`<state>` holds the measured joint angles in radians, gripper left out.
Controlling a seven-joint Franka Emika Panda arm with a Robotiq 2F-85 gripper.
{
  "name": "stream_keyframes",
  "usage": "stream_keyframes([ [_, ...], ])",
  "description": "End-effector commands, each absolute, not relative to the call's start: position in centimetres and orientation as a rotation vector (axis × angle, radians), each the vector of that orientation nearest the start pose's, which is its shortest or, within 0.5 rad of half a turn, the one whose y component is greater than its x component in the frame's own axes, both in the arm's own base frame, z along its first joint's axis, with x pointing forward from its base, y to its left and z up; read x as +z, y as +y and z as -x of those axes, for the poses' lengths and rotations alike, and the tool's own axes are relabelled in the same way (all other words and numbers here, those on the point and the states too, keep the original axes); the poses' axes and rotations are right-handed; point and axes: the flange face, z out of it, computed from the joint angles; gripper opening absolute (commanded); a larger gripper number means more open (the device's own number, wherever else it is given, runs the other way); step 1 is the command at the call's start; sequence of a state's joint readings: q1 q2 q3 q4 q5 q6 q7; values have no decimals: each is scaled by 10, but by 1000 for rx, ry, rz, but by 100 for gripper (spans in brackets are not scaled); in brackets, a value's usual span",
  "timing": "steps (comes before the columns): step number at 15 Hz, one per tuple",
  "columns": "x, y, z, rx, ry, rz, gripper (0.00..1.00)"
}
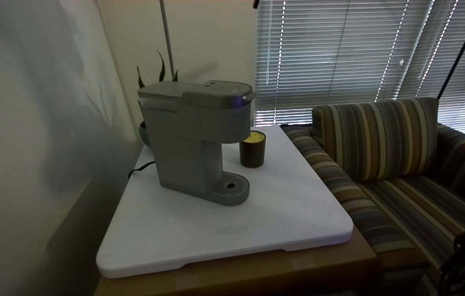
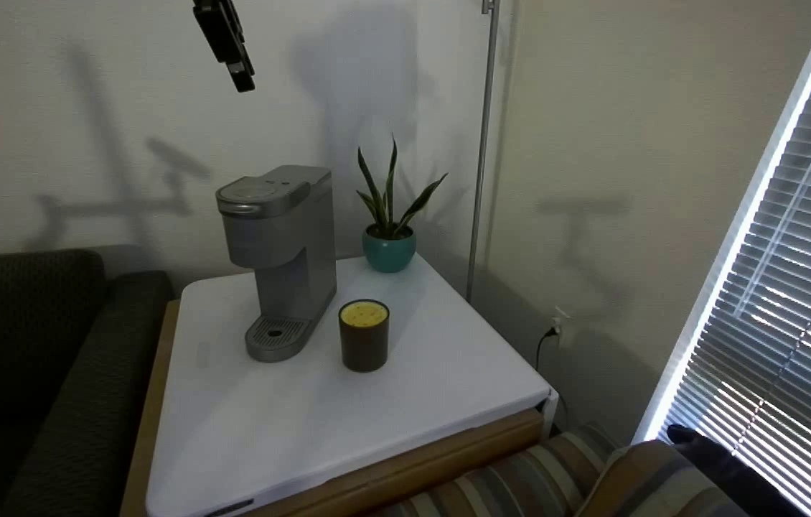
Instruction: Close the chamber of the coffee machine
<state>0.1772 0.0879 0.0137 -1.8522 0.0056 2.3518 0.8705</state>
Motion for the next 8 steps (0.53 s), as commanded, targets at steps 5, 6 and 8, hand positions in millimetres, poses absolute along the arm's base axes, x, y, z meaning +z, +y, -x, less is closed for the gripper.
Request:
stream_keyframes([
  [5, 522, 119, -613, -482, 935, 2719, 100],
  [6, 523, 120, -613, -482, 933, 2719, 100],
  [8, 524, 122, -614, -463, 929, 2701, 100],
])
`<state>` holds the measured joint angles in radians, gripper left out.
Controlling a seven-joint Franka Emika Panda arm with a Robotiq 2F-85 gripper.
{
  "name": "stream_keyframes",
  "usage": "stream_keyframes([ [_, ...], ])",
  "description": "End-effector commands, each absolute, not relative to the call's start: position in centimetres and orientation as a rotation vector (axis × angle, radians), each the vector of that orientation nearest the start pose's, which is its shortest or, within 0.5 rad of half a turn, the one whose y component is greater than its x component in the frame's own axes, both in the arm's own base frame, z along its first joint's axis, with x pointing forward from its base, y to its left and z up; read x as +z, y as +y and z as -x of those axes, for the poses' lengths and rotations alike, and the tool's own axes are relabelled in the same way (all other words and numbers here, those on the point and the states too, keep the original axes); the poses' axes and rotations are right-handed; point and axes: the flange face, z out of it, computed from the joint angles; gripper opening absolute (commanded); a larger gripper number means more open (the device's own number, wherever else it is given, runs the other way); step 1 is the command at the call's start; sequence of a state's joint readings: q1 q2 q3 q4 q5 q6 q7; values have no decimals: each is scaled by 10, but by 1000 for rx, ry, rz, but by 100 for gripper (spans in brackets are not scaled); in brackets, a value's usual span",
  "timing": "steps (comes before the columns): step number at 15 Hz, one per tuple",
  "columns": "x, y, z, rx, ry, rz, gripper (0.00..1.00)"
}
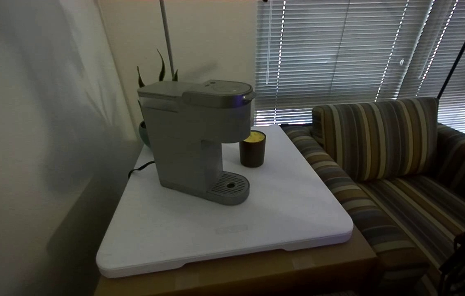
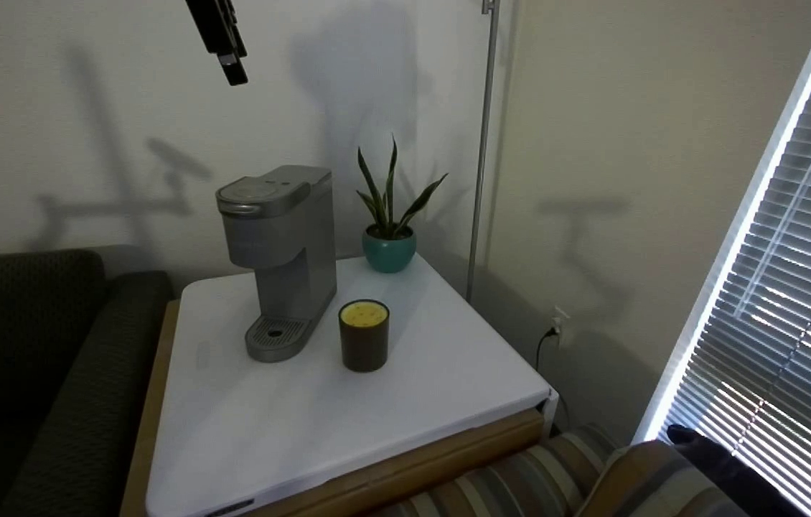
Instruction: Close the chamber of the coffee machine
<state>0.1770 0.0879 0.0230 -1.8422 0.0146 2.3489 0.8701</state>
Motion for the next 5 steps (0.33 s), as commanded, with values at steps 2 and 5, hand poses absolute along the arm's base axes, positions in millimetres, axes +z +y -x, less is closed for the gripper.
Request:
stream_keyframes([
  [2, 522, 125, -610, -500, 954, 2694, 100],
  [5, 523, 125, -610, -496, 951, 2689, 100],
])
